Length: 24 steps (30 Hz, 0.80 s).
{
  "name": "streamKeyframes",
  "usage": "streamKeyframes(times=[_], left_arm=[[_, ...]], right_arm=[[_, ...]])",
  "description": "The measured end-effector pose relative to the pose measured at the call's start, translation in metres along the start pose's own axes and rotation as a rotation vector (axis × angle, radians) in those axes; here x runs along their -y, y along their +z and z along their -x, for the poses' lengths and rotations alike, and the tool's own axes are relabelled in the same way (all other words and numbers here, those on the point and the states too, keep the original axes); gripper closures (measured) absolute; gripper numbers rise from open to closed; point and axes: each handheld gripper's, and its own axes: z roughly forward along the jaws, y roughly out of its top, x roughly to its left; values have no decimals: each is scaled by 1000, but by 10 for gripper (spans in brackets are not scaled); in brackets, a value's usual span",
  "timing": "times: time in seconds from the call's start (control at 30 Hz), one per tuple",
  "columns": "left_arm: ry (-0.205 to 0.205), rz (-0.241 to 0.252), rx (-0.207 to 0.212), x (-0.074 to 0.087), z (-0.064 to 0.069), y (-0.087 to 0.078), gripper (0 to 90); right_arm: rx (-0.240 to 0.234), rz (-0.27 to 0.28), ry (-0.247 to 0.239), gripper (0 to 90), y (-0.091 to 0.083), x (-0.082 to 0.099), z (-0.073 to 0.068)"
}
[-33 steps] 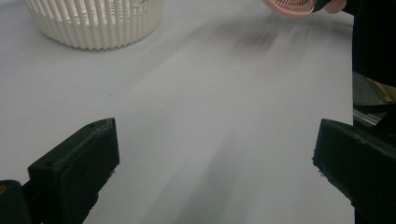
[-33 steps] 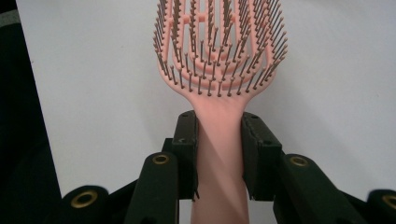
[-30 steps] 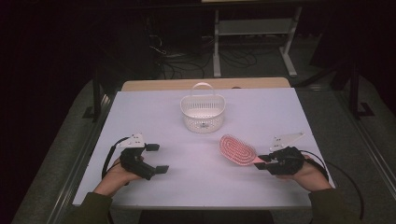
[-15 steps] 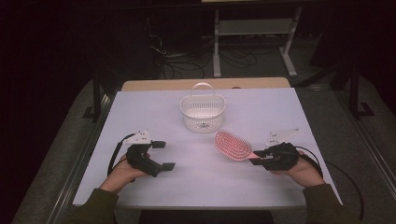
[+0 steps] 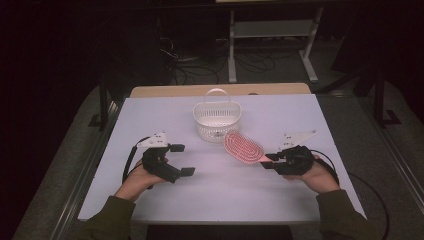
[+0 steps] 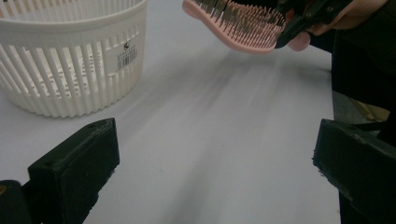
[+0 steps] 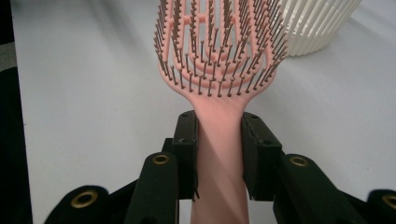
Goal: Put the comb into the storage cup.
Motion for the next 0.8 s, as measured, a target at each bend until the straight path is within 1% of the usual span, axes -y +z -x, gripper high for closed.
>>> streamKeyframes(times=[0.1,0.2,0.27,0.3,0.4,0.57,0.63,0.7,0.73,0.8], left_arm=[[-3,9,1,-3,0,1,1],[-8,23,0,-6,-1,3,1],[-9,27,-5,-8,0,6,1],[-4,25,-3,-9,0,7,1],[-7,39,5,-13,1,12,1],[-4,52,17,-18,3,20,1],[-2,55,15,-18,4,23,1],[-13,54,8,-16,4,26,1],[-25,53,7,-15,3,27,0],[-37,41,9,-13,3,29,0]], right_arm=[[-6,12,5,689,3,-4,2],[-11,13,3,689,8,-9,2],[-15,17,-1,689,11,-12,2],[-17,17,0,689,13,-13,2],[-15,16,-6,689,16,-17,1],[-18,32,3,689,20,-20,0],[-18,38,3,689,23,-22,-2],[-21,41,2,689,26,-24,-3],[-24,40,1,689,27,-25,-5],[-25,36,-7,689,30,-26,-7]])
